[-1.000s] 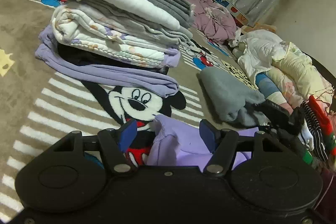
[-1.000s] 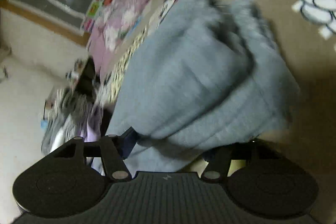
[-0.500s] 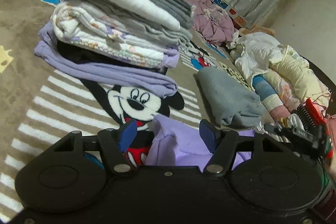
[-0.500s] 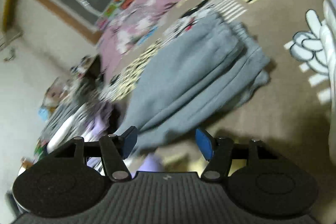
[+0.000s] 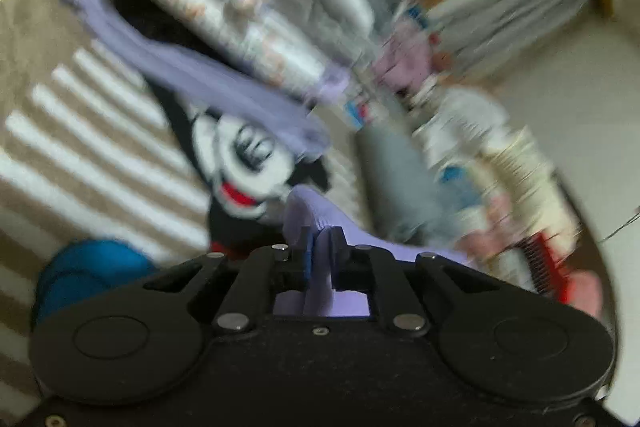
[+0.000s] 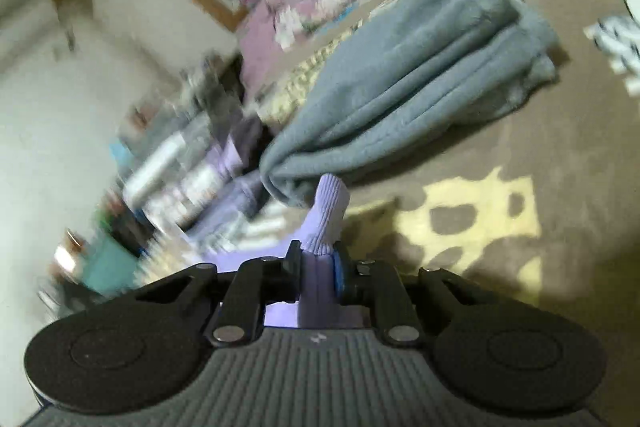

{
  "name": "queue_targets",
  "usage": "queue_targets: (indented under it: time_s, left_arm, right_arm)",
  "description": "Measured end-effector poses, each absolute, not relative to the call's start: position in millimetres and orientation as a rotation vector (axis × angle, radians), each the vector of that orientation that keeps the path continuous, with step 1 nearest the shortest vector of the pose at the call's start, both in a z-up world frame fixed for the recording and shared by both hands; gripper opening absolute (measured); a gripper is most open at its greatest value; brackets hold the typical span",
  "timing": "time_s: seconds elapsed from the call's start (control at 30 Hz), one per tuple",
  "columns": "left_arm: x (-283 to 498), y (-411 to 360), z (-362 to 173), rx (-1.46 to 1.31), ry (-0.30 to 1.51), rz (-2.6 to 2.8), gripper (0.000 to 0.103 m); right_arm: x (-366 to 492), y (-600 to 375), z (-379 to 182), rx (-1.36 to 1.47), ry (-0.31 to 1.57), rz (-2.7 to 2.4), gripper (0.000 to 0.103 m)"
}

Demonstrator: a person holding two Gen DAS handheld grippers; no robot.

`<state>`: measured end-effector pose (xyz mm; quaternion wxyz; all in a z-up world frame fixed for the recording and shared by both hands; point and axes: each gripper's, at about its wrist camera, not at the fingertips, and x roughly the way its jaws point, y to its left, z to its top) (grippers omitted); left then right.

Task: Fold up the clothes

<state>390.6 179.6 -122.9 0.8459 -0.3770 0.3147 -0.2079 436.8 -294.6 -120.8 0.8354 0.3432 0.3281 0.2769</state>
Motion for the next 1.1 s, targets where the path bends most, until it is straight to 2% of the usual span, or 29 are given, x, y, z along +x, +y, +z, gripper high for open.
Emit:
queue_targets:
  time_s: [0.2, 0.3, 0.33, 0.43, 0.47, 0.5, 0.53, 0.57, 0.6, 0.8, 0.83, 0.87, 0.97, 1.03, 1.1]
  left_arm:
    - [393, 184, -127, -0.752, 0.666, -0.394, 0.006]
    - [397, 179, -137, -0.681, 0.715, -0.341, 0.006]
    - [398, 178, -140, -0.664, 0.727, -0.328, 0.006]
    - [399, 183, -144, -0.684, 0.744, -0.313, 0.008]
    - [400, 185, -145, -0.699, 0.747, -0.313, 0.010]
    - [400, 189, -145, -0.730, 0.743, -0.325, 0.018]
    - [401, 192, -145, -0.760, 0.739, -0.337, 0.041]
    - [402, 194, -144, -0.778, 0.734, -0.348, 0.054]
    - [402, 193, -144, -0.771, 0.729, -0.355, 0.055]
    - [406, 186, -139, -0.725, 0.700, -0.398, 0.053]
    - [407, 184, -138, -0.717, 0.695, -0.406, 0.028]
    - [407, 183, -138, -0.709, 0.690, -0.413, 0.009]
    - [408, 182, -135, -0.699, 0.664, -0.434, 0.009]
    - [404, 195, -133, -0.758, 0.594, -0.446, 0.008]
    - [406, 202, -142, -0.781, 0.619, -0.420, 0.008]
  right_arm:
    - [438, -320, -134, 0.913, 0.610, 0.600, 0.016]
    - [447, -315, -143, 0.722, 0.705, 0.473, 0.016]
    - [450, -310, -148, 0.652, 0.747, 0.436, 0.013]
    - [453, -309, -147, 0.633, 0.759, 0.421, 0.011]
    - [452, -307, -146, 0.613, 0.757, 0.418, 0.011]
    - [451, -305, -145, 0.597, 0.756, 0.417, 0.011]
    - [450, -304, -144, 0.582, 0.754, 0.415, 0.011]
    - [450, -305, -144, 0.593, 0.753, 0.416, 0.012]
    - [450, -307, -145, 0.610, 0.753, 0.421, 0.014]
    - [455, -310, -149, 0.660, 0.750, 0.448, 0.020]
    - [457, -309, -150, 0.661, 0.754, 0.455, 0.021]
    - [458, -306, -151, 0.660, 0.757, 0.462, 0.021]
    - [461, -306, -153, 0.678, 0.765, 0.499, 0.018]
    - [456, -312, -149, 0.750, 0.692, 0.575, 0.016]
    - [450, -318, -145, 0.786, 0.626, 0.625, 0.016]
